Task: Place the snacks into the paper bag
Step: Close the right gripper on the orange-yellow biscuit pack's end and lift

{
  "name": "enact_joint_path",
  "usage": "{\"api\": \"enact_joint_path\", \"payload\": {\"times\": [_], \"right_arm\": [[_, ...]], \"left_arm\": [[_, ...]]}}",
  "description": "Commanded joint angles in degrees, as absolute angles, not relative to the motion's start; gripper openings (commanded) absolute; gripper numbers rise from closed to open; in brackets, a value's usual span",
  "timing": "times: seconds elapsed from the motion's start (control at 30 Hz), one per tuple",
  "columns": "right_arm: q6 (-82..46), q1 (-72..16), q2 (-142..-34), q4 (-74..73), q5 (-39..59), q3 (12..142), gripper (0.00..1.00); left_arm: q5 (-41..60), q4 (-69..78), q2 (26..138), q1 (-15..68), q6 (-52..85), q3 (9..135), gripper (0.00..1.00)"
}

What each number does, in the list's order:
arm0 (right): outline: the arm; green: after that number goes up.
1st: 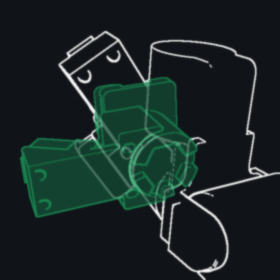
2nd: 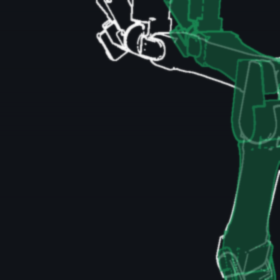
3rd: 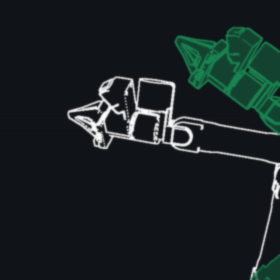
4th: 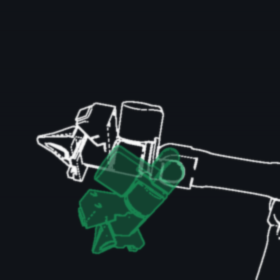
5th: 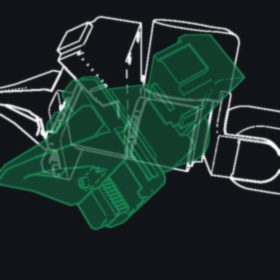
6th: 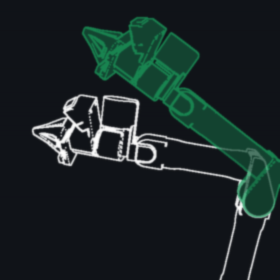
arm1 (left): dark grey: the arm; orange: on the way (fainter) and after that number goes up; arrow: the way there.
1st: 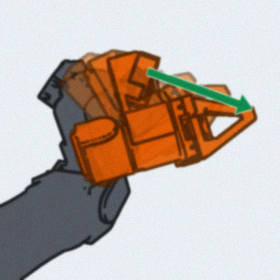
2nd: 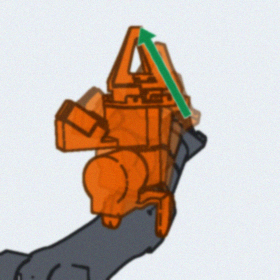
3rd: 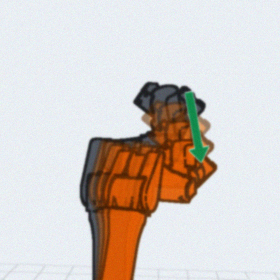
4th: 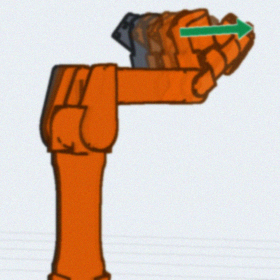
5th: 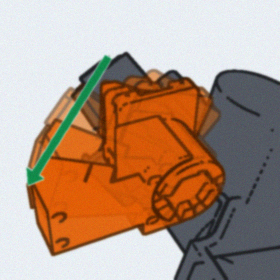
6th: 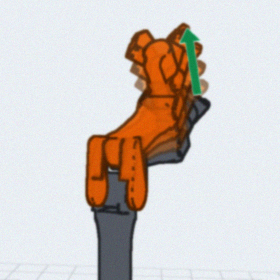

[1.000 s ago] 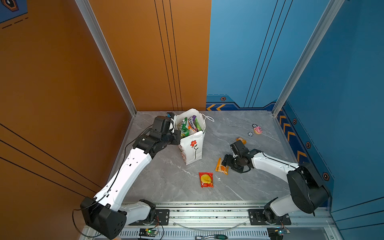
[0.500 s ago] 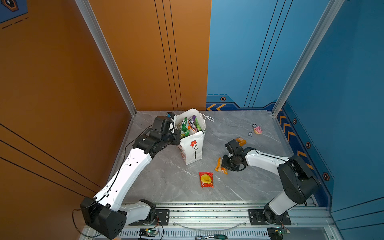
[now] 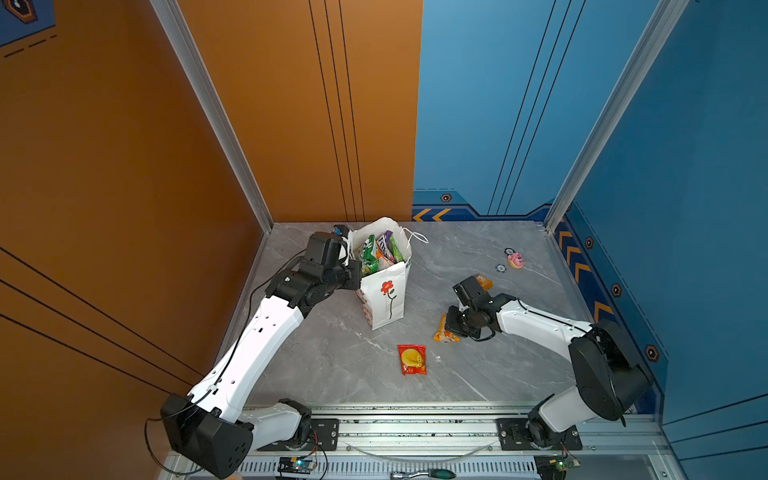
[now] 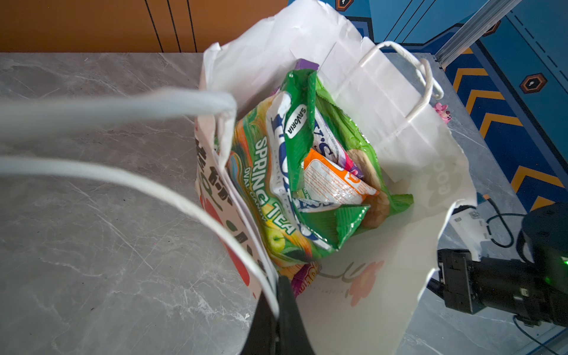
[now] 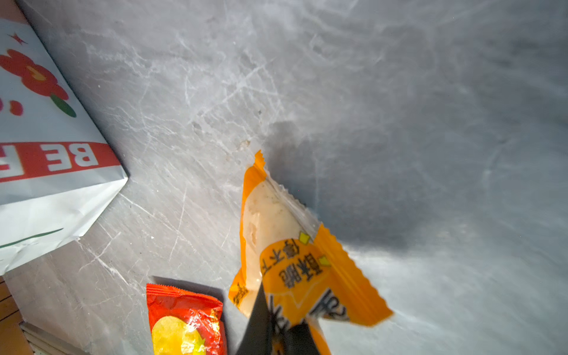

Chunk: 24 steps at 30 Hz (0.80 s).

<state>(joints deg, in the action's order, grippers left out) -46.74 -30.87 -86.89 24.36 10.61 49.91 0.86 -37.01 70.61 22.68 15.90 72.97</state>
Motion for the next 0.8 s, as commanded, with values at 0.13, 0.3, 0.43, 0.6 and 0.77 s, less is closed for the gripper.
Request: {"api": "enact_joint_path", "payload": {"times": [0.13, 0.3, 0.43, 0.6, 0.77], "right_arm": [[-44.67, -28.26, -80.34, 29.77, 7.27, 49.54, 0.05], [-43.55, -26.40, -76.48, 31.44, 6.92, 50.48, 0.05], [-42.41, -26.44, -74.92, 33.40, 5.57, 52.86, 0.05], [-41.34, -26.37, -73.11, 34.61, 3.68, 57.03, 0.05], [-39.94, -26.45, -72.33, 35.45, 3.10, 62.51, 0.04]], "left_arm": [[-0.86, -34.20, 69.68, 23.38, 14.94, 73.96, 0.00], [-0.87, -34.19, 69.61, 23.42, 14.87, 73.92, 0.00], [-1.29, -34.36, 69.48, 23.53, 14.77, 74.05, 0.00], [-1.76, -34.45, 69.51, 23.76, 14.50, 74.04, 0.00], [-2.00, -34.63, 69.39, 23.99, 14.33, 74.12, 0.00]]}}
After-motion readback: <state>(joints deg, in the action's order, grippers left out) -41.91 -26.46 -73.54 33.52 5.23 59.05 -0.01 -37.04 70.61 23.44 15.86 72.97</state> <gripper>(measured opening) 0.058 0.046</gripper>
